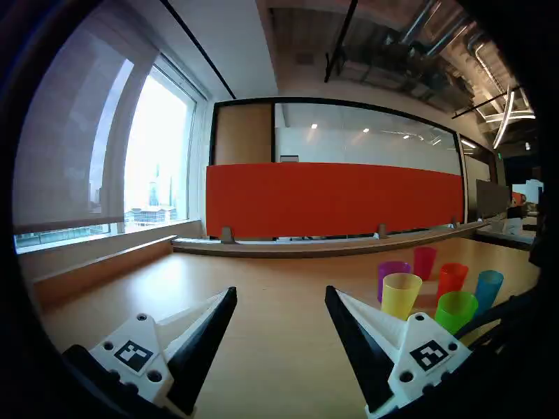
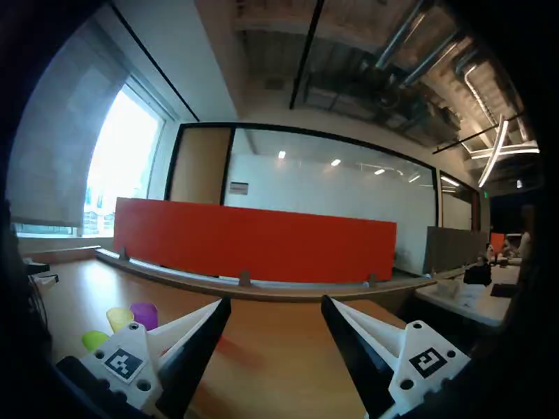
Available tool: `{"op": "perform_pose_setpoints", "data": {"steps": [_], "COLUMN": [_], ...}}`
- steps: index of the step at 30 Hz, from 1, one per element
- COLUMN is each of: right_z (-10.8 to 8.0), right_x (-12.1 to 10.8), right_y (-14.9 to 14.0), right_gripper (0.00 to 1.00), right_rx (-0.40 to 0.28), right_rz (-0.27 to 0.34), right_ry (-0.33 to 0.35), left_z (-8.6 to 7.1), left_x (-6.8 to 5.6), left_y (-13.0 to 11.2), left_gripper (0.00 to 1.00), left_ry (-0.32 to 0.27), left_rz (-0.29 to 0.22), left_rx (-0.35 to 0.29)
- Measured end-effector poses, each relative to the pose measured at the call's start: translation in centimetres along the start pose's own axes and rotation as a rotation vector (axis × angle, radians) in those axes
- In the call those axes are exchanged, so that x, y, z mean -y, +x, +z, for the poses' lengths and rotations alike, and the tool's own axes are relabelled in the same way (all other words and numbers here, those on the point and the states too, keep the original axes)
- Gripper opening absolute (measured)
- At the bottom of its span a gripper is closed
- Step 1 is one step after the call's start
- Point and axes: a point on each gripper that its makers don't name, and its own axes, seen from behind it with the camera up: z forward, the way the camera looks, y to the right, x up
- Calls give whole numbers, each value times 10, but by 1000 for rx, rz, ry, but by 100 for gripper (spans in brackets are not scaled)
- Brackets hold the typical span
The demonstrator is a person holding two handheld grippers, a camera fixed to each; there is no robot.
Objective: Pour water
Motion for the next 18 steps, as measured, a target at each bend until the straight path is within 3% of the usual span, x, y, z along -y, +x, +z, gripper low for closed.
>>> {"op": "perform_pose_setpoints", "data": {"steps": [9,18], "right_z": [3,8], "right_x": [6,0], "right_y": [-22,-61], "right_gripper": [100,100], "right_rx": [-45,-20], "right_rz": [18,35], "right_ry": [31,27], "left_z": [0,0], "left_x": [0,0], "left_y": [1,0], "left_gripper": [94,94], "left_ry": [0,0], "left_rz": [0,0], "left_rx": [0,0]}}
